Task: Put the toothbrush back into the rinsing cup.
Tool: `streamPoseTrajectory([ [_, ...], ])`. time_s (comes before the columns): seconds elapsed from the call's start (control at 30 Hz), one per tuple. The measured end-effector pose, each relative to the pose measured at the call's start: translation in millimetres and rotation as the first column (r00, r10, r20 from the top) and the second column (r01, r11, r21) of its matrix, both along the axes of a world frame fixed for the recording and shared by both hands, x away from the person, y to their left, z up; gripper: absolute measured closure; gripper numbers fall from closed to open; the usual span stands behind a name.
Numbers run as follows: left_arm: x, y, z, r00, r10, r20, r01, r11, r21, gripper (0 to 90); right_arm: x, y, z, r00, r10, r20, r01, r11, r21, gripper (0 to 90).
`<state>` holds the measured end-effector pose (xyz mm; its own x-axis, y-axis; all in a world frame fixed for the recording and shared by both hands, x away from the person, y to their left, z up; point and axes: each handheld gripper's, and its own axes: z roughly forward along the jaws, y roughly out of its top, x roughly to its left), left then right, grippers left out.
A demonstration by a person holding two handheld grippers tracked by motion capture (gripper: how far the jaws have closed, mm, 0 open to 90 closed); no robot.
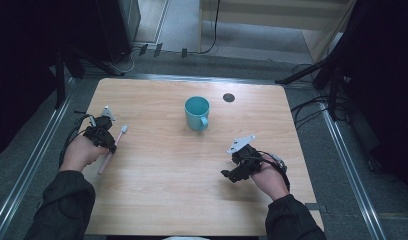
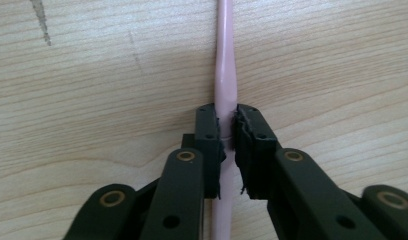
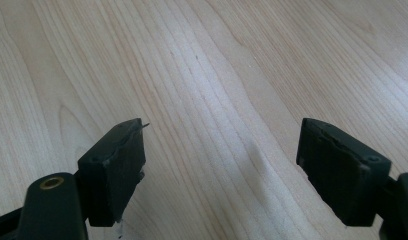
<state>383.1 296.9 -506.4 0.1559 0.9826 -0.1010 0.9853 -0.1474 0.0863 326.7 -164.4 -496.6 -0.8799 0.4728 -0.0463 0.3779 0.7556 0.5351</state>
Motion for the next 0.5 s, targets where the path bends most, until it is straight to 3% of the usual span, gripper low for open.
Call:
streamPoseTrajectory([
  [0.3,0.0,0.8,0.2,1.0000,-0.003,-0.002,0.003,1.0000,-0.007,83.9,0.0,0.5,-0.4,1.0000,0.005,-0.002,-0.005,1.000,-0.001,19.8],
  [0.5,0.1,4.1,-0.3,0.9999,0.010,-0.001,-0.010,0.9993,-0.035,84.1,0.3,0.0,-0.2,1.0000,0.003,-0.001,-0.003,1.000,0.000,19.8],
])
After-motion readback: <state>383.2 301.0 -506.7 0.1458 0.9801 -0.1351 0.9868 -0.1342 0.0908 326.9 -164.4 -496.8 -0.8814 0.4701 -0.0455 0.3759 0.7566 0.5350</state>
